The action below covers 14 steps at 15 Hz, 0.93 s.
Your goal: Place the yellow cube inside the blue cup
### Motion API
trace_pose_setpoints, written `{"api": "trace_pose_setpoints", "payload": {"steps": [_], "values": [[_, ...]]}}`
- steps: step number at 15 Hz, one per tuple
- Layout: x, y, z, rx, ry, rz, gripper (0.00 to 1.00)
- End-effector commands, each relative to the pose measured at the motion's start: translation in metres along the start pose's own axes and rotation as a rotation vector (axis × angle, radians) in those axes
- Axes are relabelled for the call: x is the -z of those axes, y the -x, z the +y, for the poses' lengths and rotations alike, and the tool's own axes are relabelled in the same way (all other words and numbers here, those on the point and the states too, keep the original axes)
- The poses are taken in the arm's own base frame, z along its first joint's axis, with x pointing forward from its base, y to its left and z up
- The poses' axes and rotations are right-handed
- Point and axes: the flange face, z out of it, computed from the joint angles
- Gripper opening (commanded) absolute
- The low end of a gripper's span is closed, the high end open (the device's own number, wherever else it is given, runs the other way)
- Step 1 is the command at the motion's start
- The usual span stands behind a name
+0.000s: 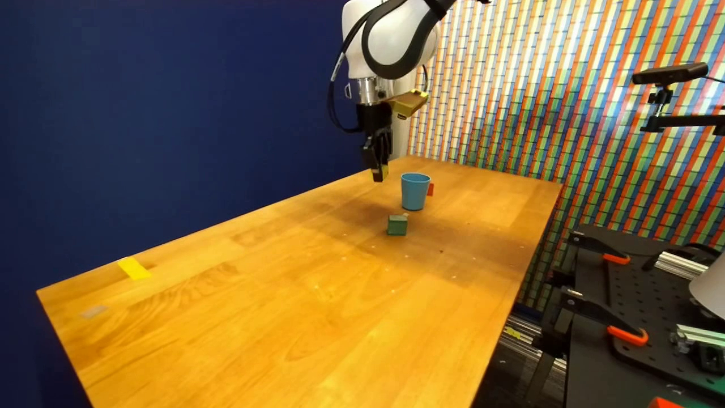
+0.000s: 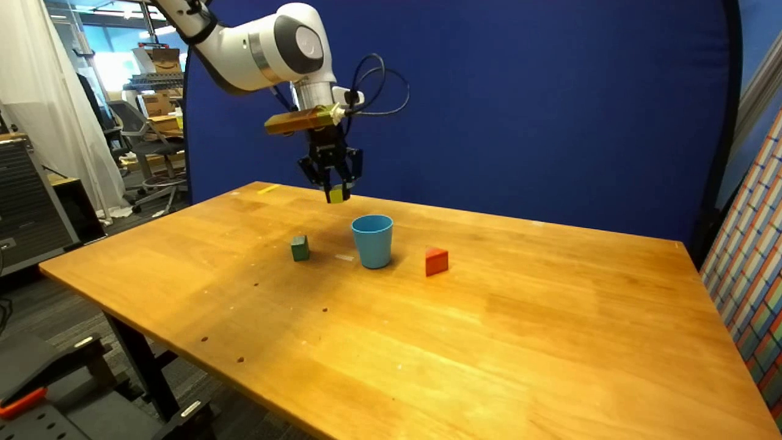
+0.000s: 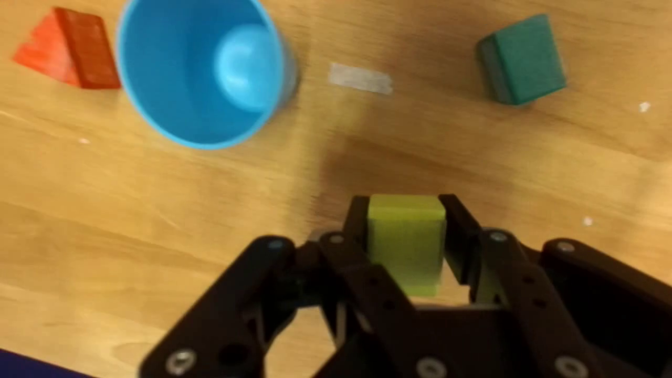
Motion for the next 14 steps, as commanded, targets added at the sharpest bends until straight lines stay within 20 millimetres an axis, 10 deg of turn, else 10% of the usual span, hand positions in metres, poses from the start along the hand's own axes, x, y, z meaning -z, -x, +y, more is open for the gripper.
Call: {"api": "trace_pose_setpoints", "payload": {"steps": [1,9,10,14], "values": [[0.025,0.025,0.043,-0.132,0.029,0.017,0.16],[-0.006,0.057,0.091,-0.290,0.004,-0.052,0.18],[-0.009,0.059,0.094,-0.296,0.000,-0.053,0.62],[-0.012,0.065,0.099,-0.312,-0.007,-0.069,0.84]]}}
